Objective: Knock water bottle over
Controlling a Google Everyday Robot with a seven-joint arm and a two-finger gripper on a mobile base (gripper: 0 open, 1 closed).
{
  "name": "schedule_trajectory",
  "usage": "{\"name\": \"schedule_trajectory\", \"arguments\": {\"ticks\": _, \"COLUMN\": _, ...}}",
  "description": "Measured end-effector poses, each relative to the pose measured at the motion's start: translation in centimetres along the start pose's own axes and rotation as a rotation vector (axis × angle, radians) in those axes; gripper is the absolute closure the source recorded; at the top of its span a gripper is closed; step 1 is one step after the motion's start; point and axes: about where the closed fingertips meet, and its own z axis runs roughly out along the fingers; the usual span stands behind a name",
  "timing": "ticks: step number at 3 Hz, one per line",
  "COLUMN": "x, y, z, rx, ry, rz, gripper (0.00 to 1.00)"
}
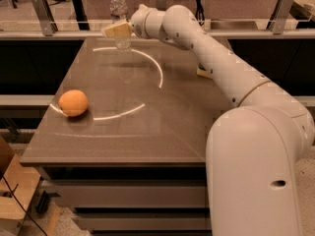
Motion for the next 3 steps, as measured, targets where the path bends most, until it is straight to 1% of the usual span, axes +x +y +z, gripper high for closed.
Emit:
{"name": "schedule_trajectory", "arguments": {"ticks": 1, "x": 0.0, "y": -0.2, "z": 1.6, "rx": 0.005, "ry": -0.021, "rz": 0.031, "gripper": 0.0}}
{"name": "schedule_trajectory", "arguments": {"ticks": 2, "x": 0.3, "y": -0.6, "z": 2.9, "rx": 0.012, "ry": -0.03, "rz": 0.059, "gripper": 0.0}}
{"name": "schedule_trajectory", "arguments": {"ticks": 3, "x": 0.6, "y": -1.1, "z": 4.0, "rx": 0.009, "ry": -0.03, "rz": 0.073, "gripper": 0.01}}
